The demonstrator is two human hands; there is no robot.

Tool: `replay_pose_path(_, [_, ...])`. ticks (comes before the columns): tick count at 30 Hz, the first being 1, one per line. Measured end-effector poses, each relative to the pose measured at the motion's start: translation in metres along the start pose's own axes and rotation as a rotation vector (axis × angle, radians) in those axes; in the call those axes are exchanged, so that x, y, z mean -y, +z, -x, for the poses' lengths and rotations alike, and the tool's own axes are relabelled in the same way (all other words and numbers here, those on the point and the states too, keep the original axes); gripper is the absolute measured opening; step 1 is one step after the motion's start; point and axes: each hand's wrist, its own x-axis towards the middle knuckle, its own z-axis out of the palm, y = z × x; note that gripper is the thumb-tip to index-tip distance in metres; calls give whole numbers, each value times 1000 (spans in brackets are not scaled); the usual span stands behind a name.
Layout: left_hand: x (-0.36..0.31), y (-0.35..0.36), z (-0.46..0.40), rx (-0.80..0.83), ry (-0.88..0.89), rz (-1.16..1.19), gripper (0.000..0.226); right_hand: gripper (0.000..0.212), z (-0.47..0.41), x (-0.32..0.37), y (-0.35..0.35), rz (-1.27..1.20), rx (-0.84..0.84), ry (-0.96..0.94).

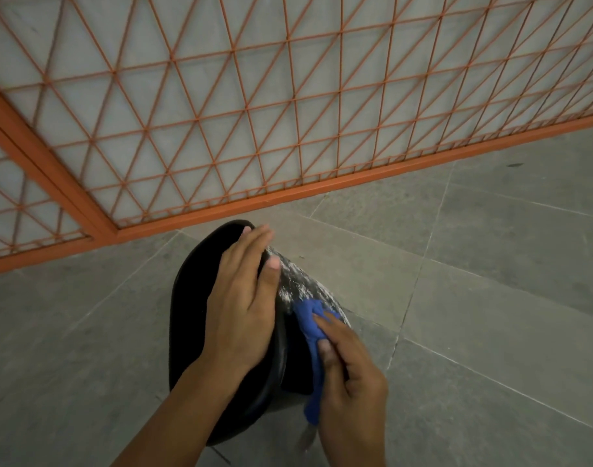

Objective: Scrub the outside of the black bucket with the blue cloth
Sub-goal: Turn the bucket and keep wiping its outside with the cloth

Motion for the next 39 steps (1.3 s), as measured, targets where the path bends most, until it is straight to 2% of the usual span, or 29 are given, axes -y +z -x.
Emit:
replay_pose_path(2, [0, -2, -11, -101, -3, 13, 39, 38, 2, -4, -1, -9, 1, 16])
replay_pose_path(4, [1, -1, -19, -108, -30, 4, 48, 38, 5, -6, -2, -3, -6, 7])
replay_pose_path(7, [5, 5, -23, 72, -54, -42, 70, 41, 16, -6, -2, 101, -28, -99])
replay_pose_path(9, [12, 8, -25, 168, -58, -66, 70, 45, 25, -1, 4, 136, -40, -172])
replay_pose_path(11, [16, 7, -25, 191, -70, -75, 68, 41, 16, 1, 7, 124, -19, -185])
replay_pose_path(14, [15, 9, -24, 180, -82, -102, 69, 36, 2, -5, 4, 113, -17, -103])
replay_pose_path(18, [13, 7, -26, 204, -76, -75, 67, 45, 27, 3, 11, 126, -76, -130])
replay_pose_path(20, [15, 5, -27, 216, -90, -45, 66, 49, 24, 3, 15, 106, -45, -133])
replay_pose_path(24, [13, 7, -24, 173, -96, 33, 67, 34, 3, -2, 8, 130, 8, -59])
replay_pose_path(27, [17, 7, -24, 180, -54, 14, 69, 38, 7, 0, 8, 74, 88, -6])
replay_pose_path(31, [20, 2, -23, 203, -76, 38, 70, 39, 5, -2, 2, 3, 129, -22])
replay_pose_path(36, [20, 1, -19, 184, -115, 47, 68, 47, 16, 8, 7, 3, 86, -150])
replay_pose_path(39, [14, 2, -21, 136, -191, 32, 71, 43, 7, 1, 2, 42, 101, -115])
